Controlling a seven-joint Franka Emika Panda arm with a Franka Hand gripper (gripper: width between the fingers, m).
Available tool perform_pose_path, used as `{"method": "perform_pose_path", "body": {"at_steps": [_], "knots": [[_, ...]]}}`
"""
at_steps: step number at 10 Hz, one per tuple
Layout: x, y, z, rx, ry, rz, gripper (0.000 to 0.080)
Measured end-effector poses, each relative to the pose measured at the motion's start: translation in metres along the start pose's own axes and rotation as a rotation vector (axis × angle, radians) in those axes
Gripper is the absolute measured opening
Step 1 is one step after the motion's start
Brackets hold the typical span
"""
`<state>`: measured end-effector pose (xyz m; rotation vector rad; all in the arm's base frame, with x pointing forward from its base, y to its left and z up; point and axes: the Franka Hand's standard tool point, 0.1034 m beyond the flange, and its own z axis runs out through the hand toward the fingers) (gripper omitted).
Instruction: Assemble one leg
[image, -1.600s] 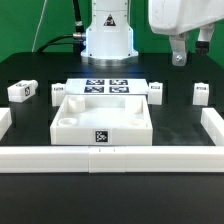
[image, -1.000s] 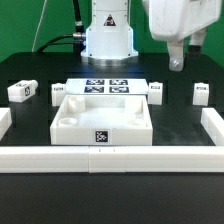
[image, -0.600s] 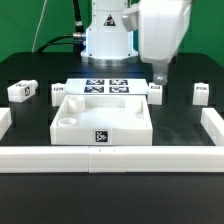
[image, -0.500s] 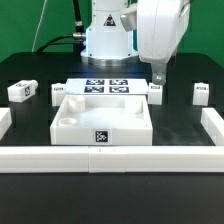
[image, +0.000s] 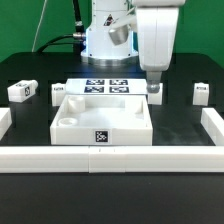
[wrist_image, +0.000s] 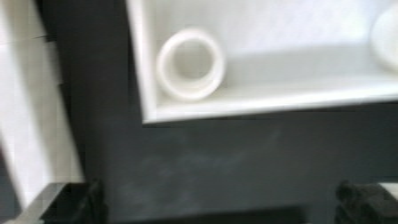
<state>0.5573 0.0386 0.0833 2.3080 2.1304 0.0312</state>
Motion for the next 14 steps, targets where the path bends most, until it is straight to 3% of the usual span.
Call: {"method": "perform_pose_path", "body": {"at_steps": [1, 2, 6, 9, 12, 14], "knots": [[-0.012, -0.003, 0.003, -0.012, -0.002, -0.056, 0.065], [-0.03, -0.011, 0.004, -0.005, -0.011, -0.036, 0.065], [-0.032, -0.014, 0.008, -0.006, -0.011, -0.034, 0.065], [-0.05, -0.05, 0.029, -0.024, -0.002, -0.051, 0.065], [-0.059, -0.082, 0.044, 0.015, -0.001, -0.033, 0.065], [-0.06, -0.089, 0.049, 0.031, 0.0, -0.028, 0.065]]}}
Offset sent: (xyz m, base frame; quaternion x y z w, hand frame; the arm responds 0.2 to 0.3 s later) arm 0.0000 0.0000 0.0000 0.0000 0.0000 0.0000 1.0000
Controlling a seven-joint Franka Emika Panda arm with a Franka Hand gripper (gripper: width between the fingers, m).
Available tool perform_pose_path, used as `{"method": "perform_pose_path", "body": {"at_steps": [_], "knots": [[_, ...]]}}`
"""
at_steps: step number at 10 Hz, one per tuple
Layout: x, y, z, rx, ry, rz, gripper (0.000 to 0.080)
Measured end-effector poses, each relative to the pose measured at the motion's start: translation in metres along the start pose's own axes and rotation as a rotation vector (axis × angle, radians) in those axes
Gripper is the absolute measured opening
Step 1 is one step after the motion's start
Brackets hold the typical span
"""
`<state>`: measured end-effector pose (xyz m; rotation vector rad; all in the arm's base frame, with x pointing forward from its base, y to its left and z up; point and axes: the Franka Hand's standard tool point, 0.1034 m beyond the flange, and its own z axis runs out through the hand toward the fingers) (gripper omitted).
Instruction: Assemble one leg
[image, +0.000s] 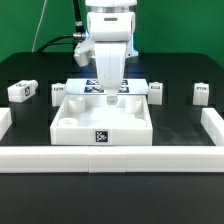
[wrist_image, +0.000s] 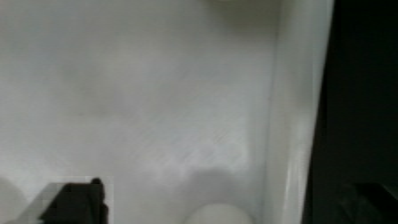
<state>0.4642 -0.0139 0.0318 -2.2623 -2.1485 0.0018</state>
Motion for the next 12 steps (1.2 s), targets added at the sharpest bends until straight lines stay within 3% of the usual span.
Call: {"method": "perform_pose_path", "body": {"at_steps": [9, 10, 11, 12], "knots": [[0.001, -0.015, 0.024, 0.05, 0.006, 0.004, 0.065], [0.001, -0.015, 0.024, 0.05, 0.006, 0.014, 0.0568], [0.001, -0.016, 0.025, 0.052, 0.006, 0.02, 0.0432], [0.001, -0.016, 0.025, 0.053, 0.006, 0.021, 0.0432]]}}
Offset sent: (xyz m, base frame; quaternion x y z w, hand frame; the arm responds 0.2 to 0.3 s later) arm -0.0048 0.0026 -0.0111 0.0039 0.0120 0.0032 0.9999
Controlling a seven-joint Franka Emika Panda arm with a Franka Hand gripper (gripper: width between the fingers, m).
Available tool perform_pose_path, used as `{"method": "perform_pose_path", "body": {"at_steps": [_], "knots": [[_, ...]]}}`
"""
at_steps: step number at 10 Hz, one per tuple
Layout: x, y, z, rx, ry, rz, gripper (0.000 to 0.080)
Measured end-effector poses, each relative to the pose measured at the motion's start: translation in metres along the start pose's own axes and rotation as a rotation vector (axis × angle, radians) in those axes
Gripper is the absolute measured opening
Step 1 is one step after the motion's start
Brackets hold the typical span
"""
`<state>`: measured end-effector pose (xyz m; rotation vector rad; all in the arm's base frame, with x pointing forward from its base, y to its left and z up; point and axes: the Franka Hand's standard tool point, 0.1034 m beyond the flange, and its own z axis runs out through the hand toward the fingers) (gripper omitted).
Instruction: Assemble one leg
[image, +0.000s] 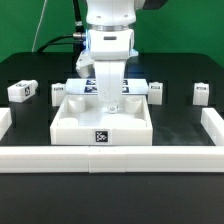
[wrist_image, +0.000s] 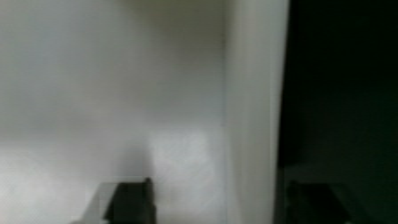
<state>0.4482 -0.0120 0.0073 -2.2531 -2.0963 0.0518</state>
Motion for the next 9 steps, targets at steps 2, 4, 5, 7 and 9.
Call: {"method": "perform_pose_path", "body": {"at_steps": [2, 4, 5, 7, 9], "knots": [[0.0, -0.0003, 0.0002, 0.001, 0.0, 0.0, 0.0082], [0.0, 0.0008, -0.0009, -0.004, 0.0, 0.0, 0.006], [0.0, 0.0009, -0.0009, -0.004, 0.0, 0.0, 0.006], [0.0, 0.0009, -0.0009, -0.004, 0.0, 0.0, 0.006], [-0.0002, 0.0022, -0.0012, -0.005, 0.0, -0.013, 0.0061]]}}
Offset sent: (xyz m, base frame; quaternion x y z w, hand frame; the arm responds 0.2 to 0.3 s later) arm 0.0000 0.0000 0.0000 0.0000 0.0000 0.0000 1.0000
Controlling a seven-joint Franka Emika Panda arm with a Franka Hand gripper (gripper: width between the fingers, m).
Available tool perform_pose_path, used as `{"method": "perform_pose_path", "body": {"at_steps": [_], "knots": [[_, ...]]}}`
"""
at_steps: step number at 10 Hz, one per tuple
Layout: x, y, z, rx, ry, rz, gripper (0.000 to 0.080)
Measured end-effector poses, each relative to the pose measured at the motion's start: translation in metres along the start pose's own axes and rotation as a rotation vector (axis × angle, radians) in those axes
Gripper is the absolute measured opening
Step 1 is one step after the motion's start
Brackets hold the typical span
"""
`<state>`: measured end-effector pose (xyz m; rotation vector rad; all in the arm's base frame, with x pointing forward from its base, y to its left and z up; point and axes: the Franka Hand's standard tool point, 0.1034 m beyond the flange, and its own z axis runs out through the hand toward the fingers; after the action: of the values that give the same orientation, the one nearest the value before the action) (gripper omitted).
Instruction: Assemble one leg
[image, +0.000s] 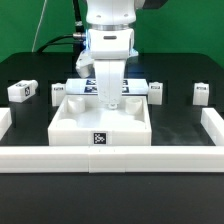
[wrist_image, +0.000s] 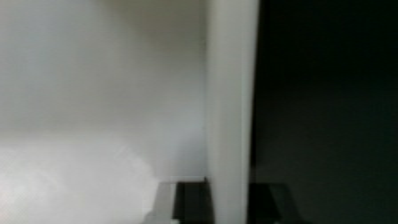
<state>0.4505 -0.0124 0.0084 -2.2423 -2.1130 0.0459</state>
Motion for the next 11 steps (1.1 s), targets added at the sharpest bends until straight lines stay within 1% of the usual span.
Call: {"method": "perform_pose_path", "body": {"at_steps": [1, 3, 5, 7, 9, 10, 11], "knots": [[-0.001, 0.006, 0.0, -0.005, 0.001, -0.052, 0.0061], [0.016, 0.013, 0.0, -0.013, 0.013, -0.077, 0.0061], [0.028, 0.02, 0.0, -0.022, 0.023, -0.091, 0.0061], [0.045, 0.031, 0.0, -0.035, 0.035, -0.081, 0.0061], [0.071, 0.042, 0.0, -0.047, 0.046, -0.061, 0.0061], [0.08, 0.046, -0.001, -0.051, 0.049, -0.047, 0.0061], [0.083, 0.047, -0.001, -0.049, 0.049, -0.034, 0.0061]]}}
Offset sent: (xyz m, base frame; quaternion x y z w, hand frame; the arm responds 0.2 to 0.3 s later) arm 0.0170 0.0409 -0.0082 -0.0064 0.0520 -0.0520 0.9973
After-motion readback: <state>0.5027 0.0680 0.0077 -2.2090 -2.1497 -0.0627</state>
